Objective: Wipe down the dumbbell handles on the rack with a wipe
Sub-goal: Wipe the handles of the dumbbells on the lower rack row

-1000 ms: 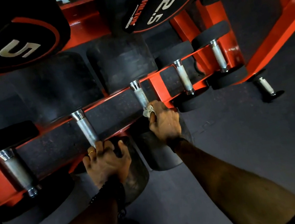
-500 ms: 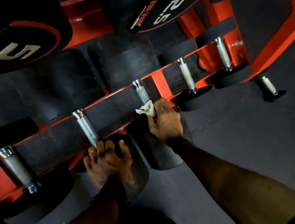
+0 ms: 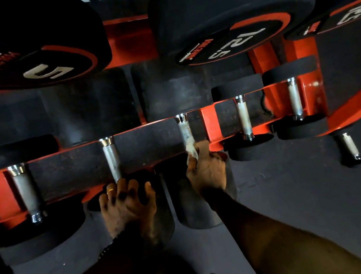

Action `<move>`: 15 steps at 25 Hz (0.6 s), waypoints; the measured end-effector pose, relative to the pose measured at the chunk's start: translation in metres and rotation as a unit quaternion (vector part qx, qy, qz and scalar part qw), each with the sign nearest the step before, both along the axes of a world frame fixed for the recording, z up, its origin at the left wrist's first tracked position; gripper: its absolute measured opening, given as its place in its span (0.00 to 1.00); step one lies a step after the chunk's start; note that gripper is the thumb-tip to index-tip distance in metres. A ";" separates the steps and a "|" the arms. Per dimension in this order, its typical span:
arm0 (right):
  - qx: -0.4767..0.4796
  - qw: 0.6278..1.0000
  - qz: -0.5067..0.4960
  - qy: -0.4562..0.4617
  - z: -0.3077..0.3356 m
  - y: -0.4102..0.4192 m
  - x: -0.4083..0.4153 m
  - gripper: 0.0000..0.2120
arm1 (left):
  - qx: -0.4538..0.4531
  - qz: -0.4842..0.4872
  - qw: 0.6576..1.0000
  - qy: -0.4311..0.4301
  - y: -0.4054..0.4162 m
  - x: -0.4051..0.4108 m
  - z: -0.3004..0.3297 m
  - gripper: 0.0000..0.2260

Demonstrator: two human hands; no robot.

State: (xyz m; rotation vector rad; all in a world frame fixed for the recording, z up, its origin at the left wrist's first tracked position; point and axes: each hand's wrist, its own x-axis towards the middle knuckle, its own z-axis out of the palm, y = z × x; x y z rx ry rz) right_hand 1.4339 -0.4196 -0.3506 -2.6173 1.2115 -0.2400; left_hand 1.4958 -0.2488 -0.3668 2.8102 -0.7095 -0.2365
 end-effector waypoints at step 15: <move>0.057 0.997 0.051 -0.020 -0.016 -0.007 -0.008 0.22 | 0.015 0.000 0.999 -0.042 -0.002 -0.002 -0.003 0.16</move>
